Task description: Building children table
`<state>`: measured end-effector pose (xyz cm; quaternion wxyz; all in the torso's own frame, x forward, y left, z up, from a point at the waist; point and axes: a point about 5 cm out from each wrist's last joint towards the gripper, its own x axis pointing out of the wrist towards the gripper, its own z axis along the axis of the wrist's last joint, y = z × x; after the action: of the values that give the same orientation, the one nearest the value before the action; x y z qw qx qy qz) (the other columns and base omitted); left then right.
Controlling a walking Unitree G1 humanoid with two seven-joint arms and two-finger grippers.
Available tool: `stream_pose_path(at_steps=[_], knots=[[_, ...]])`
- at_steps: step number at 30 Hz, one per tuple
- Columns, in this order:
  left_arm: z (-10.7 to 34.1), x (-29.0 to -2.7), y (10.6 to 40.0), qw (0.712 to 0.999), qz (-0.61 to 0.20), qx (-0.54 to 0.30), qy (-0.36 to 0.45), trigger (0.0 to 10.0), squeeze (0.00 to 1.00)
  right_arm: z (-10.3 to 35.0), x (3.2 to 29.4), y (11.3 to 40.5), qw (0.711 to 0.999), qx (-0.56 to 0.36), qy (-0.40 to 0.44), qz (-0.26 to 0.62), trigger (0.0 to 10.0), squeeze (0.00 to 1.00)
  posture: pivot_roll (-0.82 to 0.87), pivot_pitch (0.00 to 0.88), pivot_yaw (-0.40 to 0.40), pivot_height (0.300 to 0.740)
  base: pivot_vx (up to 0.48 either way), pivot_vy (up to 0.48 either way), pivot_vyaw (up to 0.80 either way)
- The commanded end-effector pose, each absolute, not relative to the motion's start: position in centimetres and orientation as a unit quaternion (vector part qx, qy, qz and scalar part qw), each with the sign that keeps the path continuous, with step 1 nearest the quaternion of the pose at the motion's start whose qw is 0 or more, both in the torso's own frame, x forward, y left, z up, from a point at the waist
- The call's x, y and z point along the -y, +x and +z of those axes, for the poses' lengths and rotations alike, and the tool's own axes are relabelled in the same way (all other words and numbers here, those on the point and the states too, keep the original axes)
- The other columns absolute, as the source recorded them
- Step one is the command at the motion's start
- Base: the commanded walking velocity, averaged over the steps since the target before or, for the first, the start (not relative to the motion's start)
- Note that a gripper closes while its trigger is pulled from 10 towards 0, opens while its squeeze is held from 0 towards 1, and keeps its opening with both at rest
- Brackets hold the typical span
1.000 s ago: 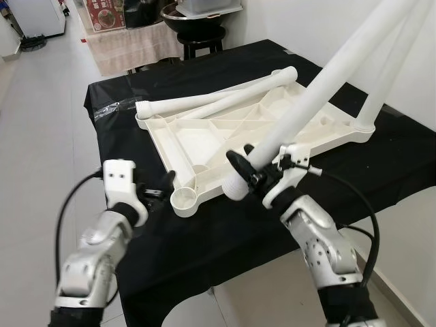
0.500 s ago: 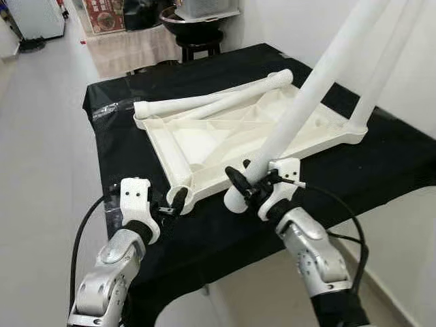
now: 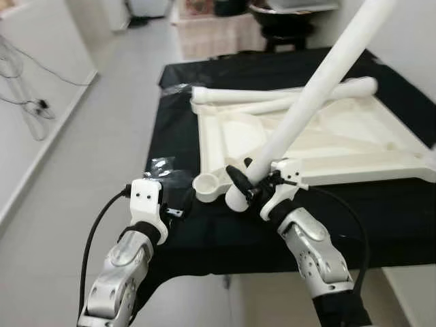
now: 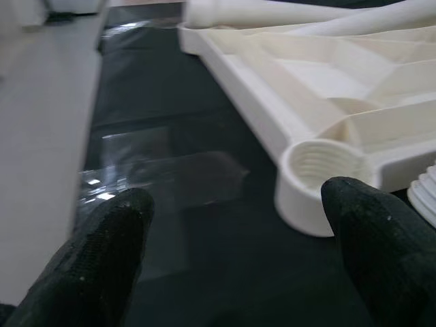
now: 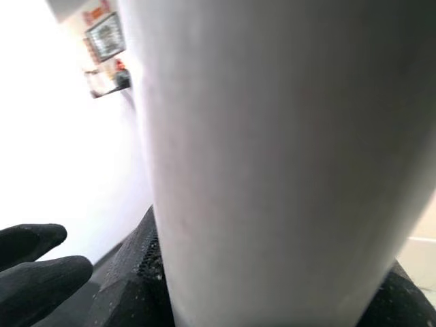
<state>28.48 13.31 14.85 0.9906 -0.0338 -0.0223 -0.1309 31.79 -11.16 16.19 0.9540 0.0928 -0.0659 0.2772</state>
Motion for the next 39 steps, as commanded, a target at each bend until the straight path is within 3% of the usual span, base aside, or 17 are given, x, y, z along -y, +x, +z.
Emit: stream_pose_path(at_steps=[1,15,28,39], knots=[[14.20,-13.70,28.36,0.992,-0.126,0.011,-0.016,10.0,0.00,16.35,10.83,31.76,0.950,0.075,0.098,0.285,10.0,0.00,-0.06,0.125,0.059,0.740,0.000,0.000,0.80],[14.08,-13.48,28.52,0.991,-0.132,0.012,-0.009,10.0,0.00,16.16,10.99,32.05,0.953,0.067,0.101,0.278,10.0,0.00,-0.06,0.125,0.054,0.740,0.000,0.000,0.72],[14.12,-13.26,28.60,0.990,-0.141,0.016,0.000,10.0,0.00,16.08,11.11,32.24,0.953,0.063,0.108,0.274,10.0,0.00,-0.06,0.124,0.052,0.740,0.000,0.000,0.00],[14.21,-13.00,28.65,0.988,-0.151,0.023,0.025,10.0,0.00,16.04,11.08,32.29,0.953,0.062,0.109,0.276,10.0,0.00,-0.06,0.124,0.052,0.740,0.000,-0.424,0.00]])
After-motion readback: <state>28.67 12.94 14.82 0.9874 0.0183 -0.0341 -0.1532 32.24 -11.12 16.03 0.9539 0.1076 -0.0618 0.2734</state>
